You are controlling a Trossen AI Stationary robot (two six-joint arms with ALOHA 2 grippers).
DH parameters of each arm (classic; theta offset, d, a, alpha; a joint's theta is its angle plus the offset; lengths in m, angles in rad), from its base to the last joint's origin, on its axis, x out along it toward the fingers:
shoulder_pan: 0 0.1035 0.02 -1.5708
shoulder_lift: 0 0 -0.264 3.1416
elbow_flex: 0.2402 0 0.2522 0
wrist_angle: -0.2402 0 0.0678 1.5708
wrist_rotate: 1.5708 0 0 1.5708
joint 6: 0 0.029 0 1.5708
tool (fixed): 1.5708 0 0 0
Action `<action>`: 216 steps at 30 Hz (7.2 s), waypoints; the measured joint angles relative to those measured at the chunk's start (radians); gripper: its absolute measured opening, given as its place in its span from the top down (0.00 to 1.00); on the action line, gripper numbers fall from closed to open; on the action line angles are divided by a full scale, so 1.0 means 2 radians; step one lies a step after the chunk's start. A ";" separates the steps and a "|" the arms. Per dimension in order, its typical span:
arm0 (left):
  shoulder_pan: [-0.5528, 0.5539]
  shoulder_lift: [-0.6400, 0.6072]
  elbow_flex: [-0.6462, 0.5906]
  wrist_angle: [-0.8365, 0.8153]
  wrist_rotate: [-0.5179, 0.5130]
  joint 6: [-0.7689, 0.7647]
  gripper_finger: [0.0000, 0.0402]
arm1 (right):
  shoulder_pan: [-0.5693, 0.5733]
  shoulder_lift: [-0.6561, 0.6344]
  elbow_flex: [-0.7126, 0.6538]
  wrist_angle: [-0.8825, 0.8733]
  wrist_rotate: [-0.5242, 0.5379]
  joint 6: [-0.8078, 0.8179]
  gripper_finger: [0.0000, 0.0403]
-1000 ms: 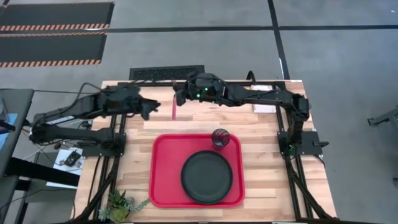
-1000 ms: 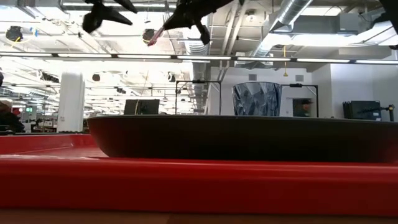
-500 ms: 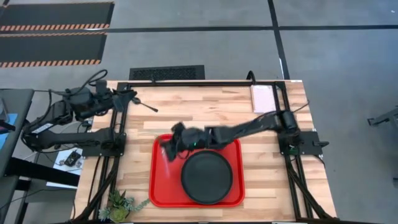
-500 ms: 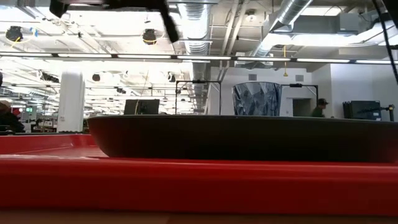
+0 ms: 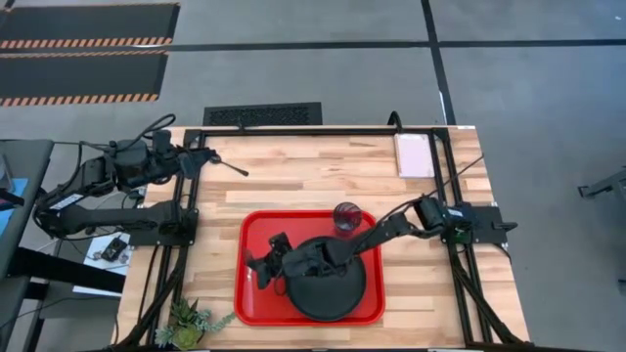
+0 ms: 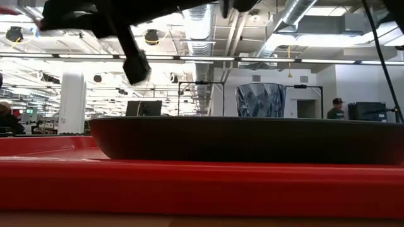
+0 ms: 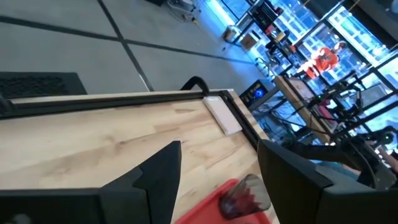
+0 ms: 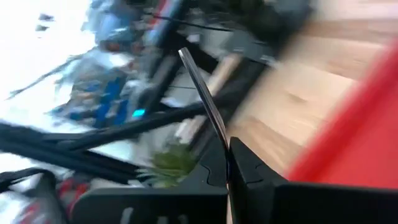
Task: Pick and place plate/cup/fork/spoon on tray
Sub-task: Put the pink fork into the red serving tray
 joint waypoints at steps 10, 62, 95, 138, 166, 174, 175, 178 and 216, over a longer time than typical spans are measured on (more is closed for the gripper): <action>0.000 0.000 0.000 -0.002 0.008 0.022 0.50 | 0.009 0.041 0.023 -0.034 0.064 0.057 0.99; 0.000 0.000 0.000 -0.010 0.002 0.054 0.50 | -0.023 0.025 0.024 -0.269 -0.076 0.214 0.83; 0.000 -0.004 -0.001 -0.065 -0.009 0.065 0.50 | -0.036 0.037 0.222 -0.536 -0.125 0.013 0.96; -0.260 0.178 -0.168 0.095 0.221 0.039 1.00 | 0.113 -0.246 0.222 -0.969 0.193 0.228 0.99; -0.346 0.461 -0.168 0.241 0.122 0.069 1.00 | 0.138 -0.262 0.223 -0.965 0.214 0.214 0.98; -0.328 0.500 -0.168 0.268 0.128 0.078 1.00 | 0.137 -0.262 0.223 -0.965 0.214 0.214 0.99; -0.325 0.500 -0.168 0.275 0.135 0.075 1.00 | 0.137 -0.262 0.223 -0.965 0.214 0.214 0.99; -0.319 0.493 -0.168 0.287 0.151 0.073 1.00 | 0.137 -0.262 0.222 -0.965 0.214 0.214 0.98; -0.259 0.498 -0.165 0.353 0.108 0.079 1.00 | 0.086 -0.195 0.222 -0.900 0.108 0.151 0.97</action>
